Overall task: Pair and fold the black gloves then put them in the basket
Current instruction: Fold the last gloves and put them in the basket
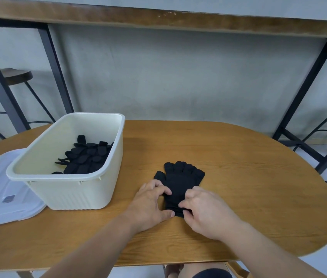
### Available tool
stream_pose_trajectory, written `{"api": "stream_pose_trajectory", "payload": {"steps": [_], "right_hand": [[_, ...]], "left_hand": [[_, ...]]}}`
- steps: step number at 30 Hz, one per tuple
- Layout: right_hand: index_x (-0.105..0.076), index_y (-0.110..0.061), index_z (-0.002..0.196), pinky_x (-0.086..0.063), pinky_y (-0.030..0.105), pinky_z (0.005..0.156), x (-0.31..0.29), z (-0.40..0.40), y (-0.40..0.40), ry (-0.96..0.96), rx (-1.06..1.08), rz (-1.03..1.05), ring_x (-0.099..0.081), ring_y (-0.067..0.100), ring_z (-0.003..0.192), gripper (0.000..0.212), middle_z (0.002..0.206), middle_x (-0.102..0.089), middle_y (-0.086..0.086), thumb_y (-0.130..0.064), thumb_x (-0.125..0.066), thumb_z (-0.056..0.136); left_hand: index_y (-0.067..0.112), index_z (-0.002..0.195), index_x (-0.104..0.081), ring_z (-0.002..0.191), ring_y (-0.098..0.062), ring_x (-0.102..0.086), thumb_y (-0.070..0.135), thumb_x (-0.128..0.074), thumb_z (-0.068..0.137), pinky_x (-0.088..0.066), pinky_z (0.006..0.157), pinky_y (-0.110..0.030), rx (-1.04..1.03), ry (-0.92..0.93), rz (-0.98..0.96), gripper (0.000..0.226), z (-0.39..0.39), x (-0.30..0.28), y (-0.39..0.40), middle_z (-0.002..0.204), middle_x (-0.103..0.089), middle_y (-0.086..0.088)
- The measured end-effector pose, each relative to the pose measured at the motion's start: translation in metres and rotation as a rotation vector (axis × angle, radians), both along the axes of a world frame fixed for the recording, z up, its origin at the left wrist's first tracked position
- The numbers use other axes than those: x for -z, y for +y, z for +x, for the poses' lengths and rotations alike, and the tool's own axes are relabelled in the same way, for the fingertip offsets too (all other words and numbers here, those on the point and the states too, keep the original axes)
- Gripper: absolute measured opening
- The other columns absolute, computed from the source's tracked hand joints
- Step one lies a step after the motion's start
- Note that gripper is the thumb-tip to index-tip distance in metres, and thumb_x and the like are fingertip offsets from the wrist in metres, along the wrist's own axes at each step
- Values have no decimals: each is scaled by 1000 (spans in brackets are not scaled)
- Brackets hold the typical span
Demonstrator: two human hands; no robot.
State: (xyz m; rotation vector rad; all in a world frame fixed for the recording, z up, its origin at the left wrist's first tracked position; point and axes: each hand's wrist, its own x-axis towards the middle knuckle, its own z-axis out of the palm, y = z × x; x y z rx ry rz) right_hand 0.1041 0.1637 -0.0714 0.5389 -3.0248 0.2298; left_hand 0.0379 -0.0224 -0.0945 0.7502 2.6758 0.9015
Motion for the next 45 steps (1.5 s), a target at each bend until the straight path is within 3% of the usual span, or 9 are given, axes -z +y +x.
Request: {"api": "stream_pose_trajectory", "payload": {"steps": [4,11,19,24,28,32,37,40,45], "right_hand": [[-68,-28,117,-40,24,78,-3,-1,-2,-55,36,-16,-45,8,94,40,93,-54,-10,-47,-41,94],[-61,-18,69,-51,33,73,-4,-11,1,-136,89,-86,-53,10,81,33,77,-56,-6,-30,-41,93],[-48,-20,59,-43,26,65,-4,-15,2,-186,114,-113,-51,13,76,34,74,-53,-4,-24,-42,92],[-52,-14,65,-48,33,67,-5,-17,4,-194,105,-135,-52,15,76,26,75,-54,-1,-19,-43,89],[-52,-14,65,-47,33,65,-5,-17,6,-200,97,-145,-50,15,76,26,74,-52,0,-20,-44,90],[-48,-22,64,-36,25,61,-6,-16,4,-205,90,-138,-47,11,82,30,70,-43,-8,-25,-44,94],[-65,-29,80,-38,26,74,-6,-15,4,-219,105,-161,-42,7,87,27,70,-39,-14,-30,-44,97],[-73,-29,101,-40,24,78,-6,-17,4,-231,117,-188,-42,4,88,27,72,-40,-16,-32,-46,97],[-68,-33,67,-56,34,70,-13,-28,10,-414,241,-376,-65,17,77,26,72,-69,-7,-23,-53,85]], "left_hand": [[41,114,-54,115,0,-35,46,-73,75,-36,99,-23,46,-61,-3,43,-5,-6,1,122,-36,24],[21,120,-61,112,-10,-49,28,-52,97,-39,93,-18,-230,82,30,27,-41,-7,32,124,-56,9],[21,125,-55,99,-18,-62,27,-65,90,-46,78,-26,-512,-243,137,37,-104,-17,67,110,-67,2],[20,103,-68,92,-18,-65,15,-70,86,-53,82,-29,-443,-322,235,18,-110,-14,69,100,-68,0],[24,80,-71,72,-11,-59,16,-69,88,-45,63,-20,-346,-257,363,12,-111,-19,72,81,-66,6],[23,88,-67,69,-10,-54,22,-66,90,-41,56,-19,-316,-166,113,3,-113,-12,77,82,-62,7],[24,118,-59,96,-16,-58,35,-66,88,-49,83,-30,-306,32,-25,33,-109,-6,76,107,-57,3],[26,109,-62,97,-13,-56,31,-65,90,-46,81,-26,-279,184,25,21,-98,-15,71,107,-52,7],[23,87,-68,76,-9,-55,21,-60,92,-48,68,-24,42,73,-37,9,-72,-13,57,92,-58,11]]}}
